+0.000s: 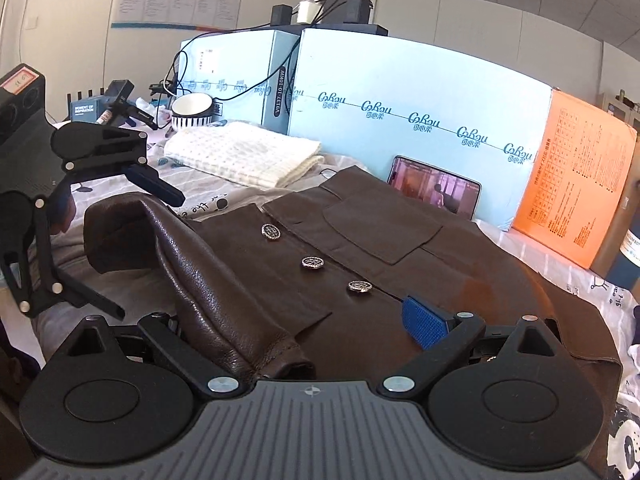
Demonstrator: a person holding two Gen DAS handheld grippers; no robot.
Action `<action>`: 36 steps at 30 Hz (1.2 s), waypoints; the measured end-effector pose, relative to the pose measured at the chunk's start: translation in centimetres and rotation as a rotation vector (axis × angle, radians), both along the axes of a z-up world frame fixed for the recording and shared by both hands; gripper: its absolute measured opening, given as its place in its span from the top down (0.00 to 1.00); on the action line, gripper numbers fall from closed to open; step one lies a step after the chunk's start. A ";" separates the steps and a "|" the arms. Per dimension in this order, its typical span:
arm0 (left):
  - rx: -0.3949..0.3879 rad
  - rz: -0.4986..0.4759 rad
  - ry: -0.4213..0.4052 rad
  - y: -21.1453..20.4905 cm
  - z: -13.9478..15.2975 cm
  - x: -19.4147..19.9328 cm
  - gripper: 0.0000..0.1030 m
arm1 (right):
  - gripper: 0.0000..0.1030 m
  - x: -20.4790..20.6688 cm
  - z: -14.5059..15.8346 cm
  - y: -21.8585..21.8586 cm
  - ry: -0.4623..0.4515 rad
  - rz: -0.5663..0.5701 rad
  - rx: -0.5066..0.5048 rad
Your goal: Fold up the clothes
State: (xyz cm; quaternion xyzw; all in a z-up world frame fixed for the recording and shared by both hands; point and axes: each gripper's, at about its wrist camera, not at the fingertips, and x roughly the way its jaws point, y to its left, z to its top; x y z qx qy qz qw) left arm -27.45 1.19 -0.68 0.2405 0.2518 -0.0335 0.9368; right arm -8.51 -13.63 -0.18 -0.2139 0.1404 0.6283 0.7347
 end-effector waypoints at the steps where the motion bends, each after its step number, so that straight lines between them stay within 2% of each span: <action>1: -0.002 0.026 -0.010 0.5 -0.1 0.0 0.05 | 0.05 -0.2 -0.1 -0.2 -0.014 0.005 -0.008; 3: -0.025 0.057 -0.035 1.5 -0.1 -0.2 0.05 | 0.05 -0.7 -0.4 -0.6 -0.039 0.023 -0.027; 6: -0.079 0.040 -0.073 2.4 -0.1 -0.4 0.10 | 0.04 -1.6 -1.1 -1.7 -0.075 0.059 -0.071; 8: -0.090 0.000 -0.089 2.2 0.0 -0.4 0.10 | 0.04 -1.8 -1.7 -2.5 -0.099 0.043 -0.104; 9: -0.094 -0.022 -0.093 2.0 0.0 -0.4 0.15 | 0.04 -1.7 -1.9 -2.9 -0.099 0.022 -0.118; 11: -0.114 -0.059 -0.075 1.7 0.1 -0.1 0.34 | 0.04 -1.4 -2.3 -3.5 -0.098 -0.020 -0.146; 13: -0.140 -0.065 -0.043 1.7 -0.1 0.4 0.71 | 0.04 -1.0 -2.7 -4.2 -0.093 -0.061 -0.160; 15: -0.155 -0.050 -0.049 1.8 -0.2 0.6 0.80 | 0.04 -0.7 -2.9 -4.9 -0.095 -0.092 -0.163; 19: -0.212 -0.006 -0.113 2.5 0.4 0.6 0.81 | 0.04 0.3 -3.0 -6.1 -0.132 -0.173 -0.177; 25: -0.217 0.044 -0.146 2.8 0.4 1.1 0.81 | 0.08 3.6 -2.7 -10.5 -0.175 -0.379 -0.203; 26: -0.218 0.046 -0.148 2.8 0.4 1.1 0.81 | 0.10 4.0 -2.6 -11.4 -0.193 -0.420 -0.211; 28: -0.221 0.047 -0.155 2.9 0.5 1.1 0.81 | 0.30 4.4 -2.7 -13.0 -0.229 -0.473 -0.224; 29: -0.223 0.047 -0.159 2.9 0.5 1.1 0.81 | 0.37 4.5 -2.7 -13.5 -0.234 -0.486 -0.222; 30: -0.224 0.047 -0.164 2.9 0.6 1.1 0.82 | 0.52 4.6 -2.8 -14.0 -0.238 -0.500 -0.219; 31: -0.226 0.047 -0.169 2.8 0.7 1.1 0.83 | 0.63 4.6 -2.9 -14.2 -0.226 -0.497 -0.216; 34: -0.252 0.040 -0.179 2.5 0.9 0.4 0.87 | 0.80 4.4 -3.4 -14.5 -0.198 -0.491 -0.207; 36: -0.275 0.034 -0.174 2.1 0.8 -0.4 0.89 | 0.86 4.2 -3.5 -14.7 -0.186 -0.492 -0.188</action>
